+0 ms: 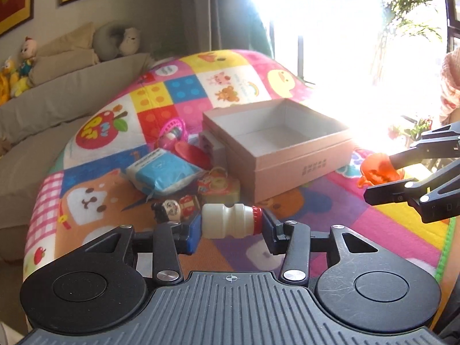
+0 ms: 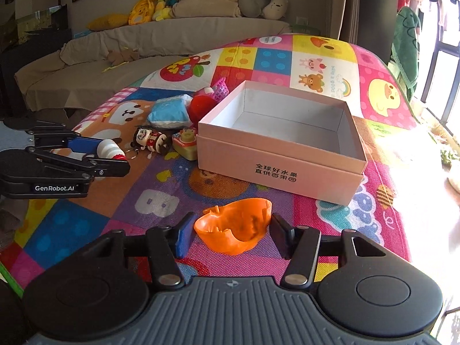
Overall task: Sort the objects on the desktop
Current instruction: 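Drop orange cup into box with right tool while left tool drops bottle in, then grasp the pink-lidded yellow toy with the right tool, then carry yellow toy to box with right tool while left tool grasps keychain doll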
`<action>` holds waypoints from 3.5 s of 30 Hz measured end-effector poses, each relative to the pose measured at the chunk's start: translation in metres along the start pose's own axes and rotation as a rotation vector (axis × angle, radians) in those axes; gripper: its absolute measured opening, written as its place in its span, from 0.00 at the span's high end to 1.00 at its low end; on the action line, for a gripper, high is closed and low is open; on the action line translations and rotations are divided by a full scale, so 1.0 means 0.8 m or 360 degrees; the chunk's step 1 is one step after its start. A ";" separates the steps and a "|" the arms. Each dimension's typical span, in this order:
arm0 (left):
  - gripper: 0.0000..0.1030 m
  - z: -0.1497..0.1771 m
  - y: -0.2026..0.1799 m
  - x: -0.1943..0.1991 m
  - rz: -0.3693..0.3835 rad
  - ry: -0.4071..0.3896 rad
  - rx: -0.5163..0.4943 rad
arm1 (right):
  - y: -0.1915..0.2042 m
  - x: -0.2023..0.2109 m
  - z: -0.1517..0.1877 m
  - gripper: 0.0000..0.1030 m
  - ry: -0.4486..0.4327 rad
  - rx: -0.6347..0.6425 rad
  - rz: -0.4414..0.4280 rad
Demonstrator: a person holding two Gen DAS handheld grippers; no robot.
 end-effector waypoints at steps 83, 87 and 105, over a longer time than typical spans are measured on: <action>0.04 0.014 0.082 -0.096 -0.0297 -0.0042 0.0380 | 0.006 -0.051 0.043 0.04 -0.0132 -0.0250 0.0072; 0.05 0.014 0.074 -0.105 -0.0364 0.0027 0.0292 | -0.013 -0.053 0.055 0.02 -0.0125 -0.0450 0.0040; 0.32 0.042 0.042 -0.076 -0.0281 0.0197 0.0132 | -0.020 -0.074 0.065 0.00 0.0026 -0.0553 -0.0057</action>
Point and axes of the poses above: each gripper's, at about its wrist camera, not at the fingertips, and x roughly against the way its jaws point, y to its left, z to its underside, the point moved 7 cm from there along -x, roughly the way its jaws point, and after that the axes turned 9 degrees about x, right-handed, at the moved point
